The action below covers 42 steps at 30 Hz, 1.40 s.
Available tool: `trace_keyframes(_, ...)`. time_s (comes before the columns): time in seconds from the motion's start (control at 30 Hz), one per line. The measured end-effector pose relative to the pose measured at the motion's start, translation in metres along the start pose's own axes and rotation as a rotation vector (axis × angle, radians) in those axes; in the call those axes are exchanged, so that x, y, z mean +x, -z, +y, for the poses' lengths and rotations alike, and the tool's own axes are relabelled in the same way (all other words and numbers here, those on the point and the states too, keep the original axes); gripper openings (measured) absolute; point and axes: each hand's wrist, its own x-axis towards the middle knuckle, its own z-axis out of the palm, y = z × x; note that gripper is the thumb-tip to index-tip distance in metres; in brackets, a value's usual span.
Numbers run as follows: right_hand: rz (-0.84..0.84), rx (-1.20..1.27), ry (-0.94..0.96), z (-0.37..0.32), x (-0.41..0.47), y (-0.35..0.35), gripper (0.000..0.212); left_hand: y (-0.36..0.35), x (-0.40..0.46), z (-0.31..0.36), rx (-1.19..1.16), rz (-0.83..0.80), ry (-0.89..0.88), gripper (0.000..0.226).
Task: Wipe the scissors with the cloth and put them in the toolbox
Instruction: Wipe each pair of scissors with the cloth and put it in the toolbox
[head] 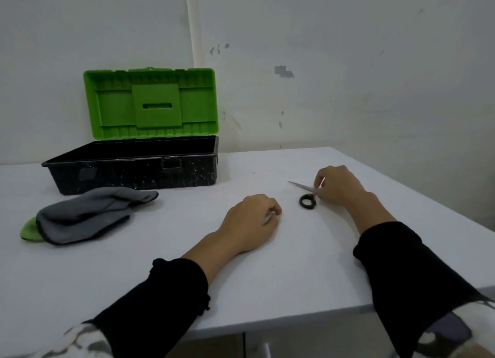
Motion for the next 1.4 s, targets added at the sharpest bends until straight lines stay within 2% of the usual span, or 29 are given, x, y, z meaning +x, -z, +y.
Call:
trace_keyframes(0.3, -0.046, 0.202, 0.11, 0.0, -0.001, -0.001, 0.015, -0.006, 0.006, -0.001, -0.004, 0.036, 0.017, 0.018)
trace_keyframes(0.4, -0.104, 0.32, 0.165, -0.013, -0.005, -0.003, 0.017, -0.005, 0.007, -0.001, 0.035, 0.087, 0.086, 0.026)
trace_keyframes(0.53, -0.068, 0.461, 0.297, -0.038, -0.013, -0.003, 0.028, -0.002, 0.007, -0.005, 0.036, 0.195, 0.189, 0.031)
trace_keyframes(0.63, -0.045, 0.571, 0.33, -0.056, -0.019, -0.004, 0.031, 0.001, 0.006, -0.009, -0.049, 0.235, 0.25, 0.022)
trace_keyframes(0.8, -0.036, 0.765, 0.315, -0.082, -0.026, 0.001, 0.028, 0.017, -0.004, -0.025, -0.269, 0.429, 0.366, 0.009)
trace_keyframes(1.0, -0.087, 1.29, 0.193, -0.136, -0.033, 0.004, 0.02, 0.056, -0.017, -0.05, -0.336, 0.6, 0.33, 0.008)
trace_keyframes(1.13, -0.199, 1.749, -0.046, -0.182, -0.036, -0.006, 0.013, 0.081, -0.031, -0.072, -0.294, 0.703, 0.312, 0.01)
trace_keyframes(1.27, -0.232, 1.933, -0.276, -0.23, -0.043, -0.022, 0.015, 0.101, -0.05, -0.101, -0.282, 0.722, 0.327, 0.012)
trace_keyframes(1.4, -0.141, 2.003, -0.441, -0.269, -0.05, -0.037, 0.014, 0.113, -0.062, -0.12, -0.324, 0.703, 0.328, 0.013)
